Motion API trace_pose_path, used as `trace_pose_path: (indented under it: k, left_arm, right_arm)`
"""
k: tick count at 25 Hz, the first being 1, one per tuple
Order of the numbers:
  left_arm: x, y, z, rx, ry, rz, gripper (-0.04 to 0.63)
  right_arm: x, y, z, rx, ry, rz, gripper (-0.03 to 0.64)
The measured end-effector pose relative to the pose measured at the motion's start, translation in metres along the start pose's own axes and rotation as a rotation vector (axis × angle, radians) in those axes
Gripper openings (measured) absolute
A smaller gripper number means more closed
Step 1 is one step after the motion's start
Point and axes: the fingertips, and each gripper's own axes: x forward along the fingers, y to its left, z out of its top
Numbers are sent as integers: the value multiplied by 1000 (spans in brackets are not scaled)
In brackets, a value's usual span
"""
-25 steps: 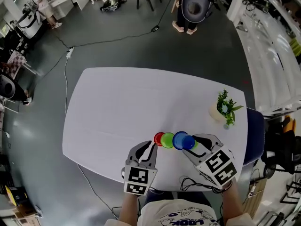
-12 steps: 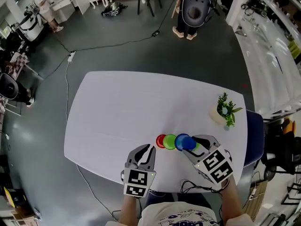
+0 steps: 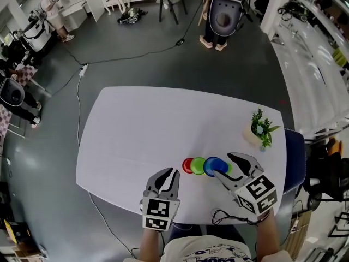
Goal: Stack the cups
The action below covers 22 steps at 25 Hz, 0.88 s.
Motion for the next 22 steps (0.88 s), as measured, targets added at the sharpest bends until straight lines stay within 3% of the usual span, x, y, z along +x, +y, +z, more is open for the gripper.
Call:
trace_pose_path:
  k: [2,6,9,11,15,22]
  left_arm:
    - [-8,7,19,-14,-48,23,63]
    - [-24,23,67,-28,-175,93,30]
    - [-31,25,96,-19,-249,139,14]
    - [-34,20,111,-14,-278,157,14]
    - [-43,5,132,-31,-328,180,14]
    - [-64,-36,140,-44,-382,220,14]
  right_arm:
    - [-16,-10,23,54,-124,-65,272]
    - [-52,-41,55,160,-372,-289,149]
    - [-80,-58,58,176,-470,-453,39]
    - [-95,-63,56,159,-497,-526,17]
    - [-117,-63,52,115,-523,-584,15]
    - [-155,-66,33,150,-573,-602,15]
